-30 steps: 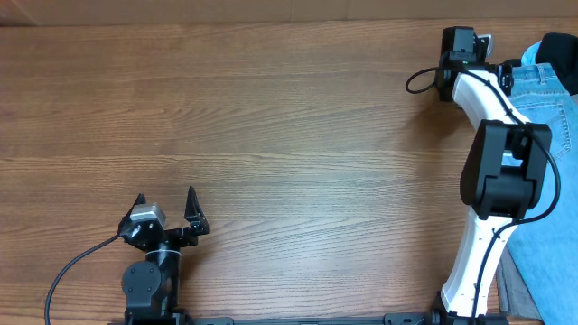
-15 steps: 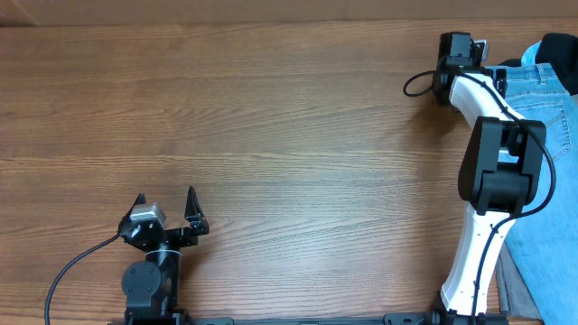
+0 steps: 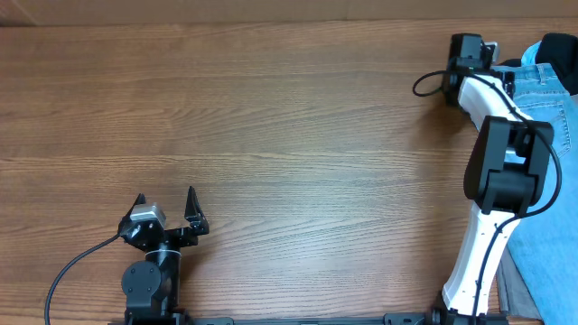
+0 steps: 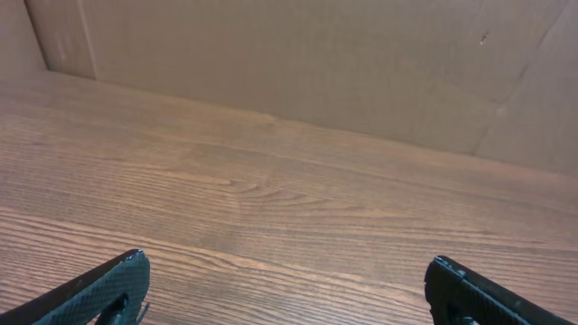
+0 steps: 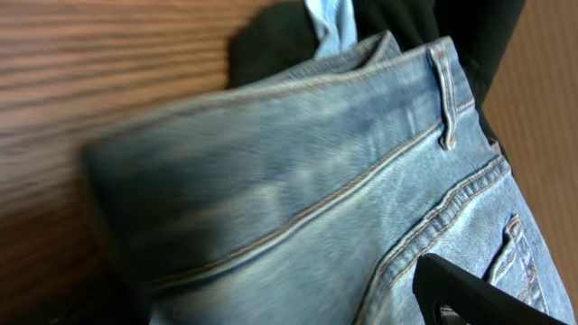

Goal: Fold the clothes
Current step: 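Close the right gripper on the jeans waistband, then lift the jeans with the right gripper and drag them left across the table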

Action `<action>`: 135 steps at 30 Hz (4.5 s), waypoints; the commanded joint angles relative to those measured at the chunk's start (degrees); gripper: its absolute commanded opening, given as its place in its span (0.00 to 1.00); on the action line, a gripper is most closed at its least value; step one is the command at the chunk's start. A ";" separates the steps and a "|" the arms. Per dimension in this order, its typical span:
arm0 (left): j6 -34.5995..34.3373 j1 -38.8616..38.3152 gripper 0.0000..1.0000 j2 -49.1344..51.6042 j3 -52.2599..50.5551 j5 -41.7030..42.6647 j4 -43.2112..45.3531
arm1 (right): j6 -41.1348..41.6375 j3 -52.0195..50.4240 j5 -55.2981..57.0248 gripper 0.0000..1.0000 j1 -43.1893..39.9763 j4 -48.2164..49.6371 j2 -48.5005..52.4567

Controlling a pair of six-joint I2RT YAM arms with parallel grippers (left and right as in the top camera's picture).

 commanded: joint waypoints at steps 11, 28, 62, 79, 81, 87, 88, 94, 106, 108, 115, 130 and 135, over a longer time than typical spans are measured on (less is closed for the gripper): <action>1.29 -0.37 1.00 -0.15 -0.17 -0.55 0.22 | 2.25 1.36 -1.18 0.66 -0.55 0.74 1.11; 1.29 -0.37 1.00 -0.15 -0.17 -0.55 0.22 | 3.74 1.49 3.89 0.45 -0.48 0.79 0.70; 1.29 -0.37 1.00 -0.15 -0.17 -0.55 0.22 | 14.75 1.49 15.34 0.04 -0.61 -5.07 -22.91; 1.29 -0.37 1.00 -0.15 -0.17 -0.55 0.22 | 5.16 6.82 20.52 0.04 4.02 1.36 -38.03; 1.29 -0.37 1.00 -0.15 -0.17 -0.55 0.22 | 2.95 8.87 19.23 0.04 6.38 2.47 -38.01; 1.29 -0.37 1.00 -0.15 -0.17 -0.52 0.22 | 2.69 10.21 10.73 0.04 16.46 5.31 -37.79; 1.29 -0.37 1.00 -0.15 -0.17 -0.52 0.22 | 4.24 10.21 8.63 0.04 18.25 5.29 -37.57; 1.29 -0.37 1.00 -0.15 -0.17 -0.55 0.20 | 18.84 10.21 -9.60 0.04 28.72 4.24 -33.97; 1.29 -0.37 1.00 -0.15 -0.17 -0.55 0.22 | 43.47 10.21 -41.16 0.04 46.14 13.09 -19.63; 1.29 -0.37 1.00 -0.15 -0.17 -0.55 0.22 | 45.59 10.21 -43.28 0.04 49.11 14.40 -17.86; 1.29 -0.37 1.00 -0.15 -0.17 -0.55 0.22 | 46.75 10.43 -45.66 0.04 56.37 15.98 -16.76; 1.29 -0.37 1.00 -0.15 -0.17 -0.55 0.22 | 40.35 13.90 -41.57 1.00 54.29 8.35 -19.34; 1.29 -0.37 1.00 -0.15 -0.17 -0.55 0.22 | 38.95 18.86 -29.66 1.00 49.94 -6.86 -24.74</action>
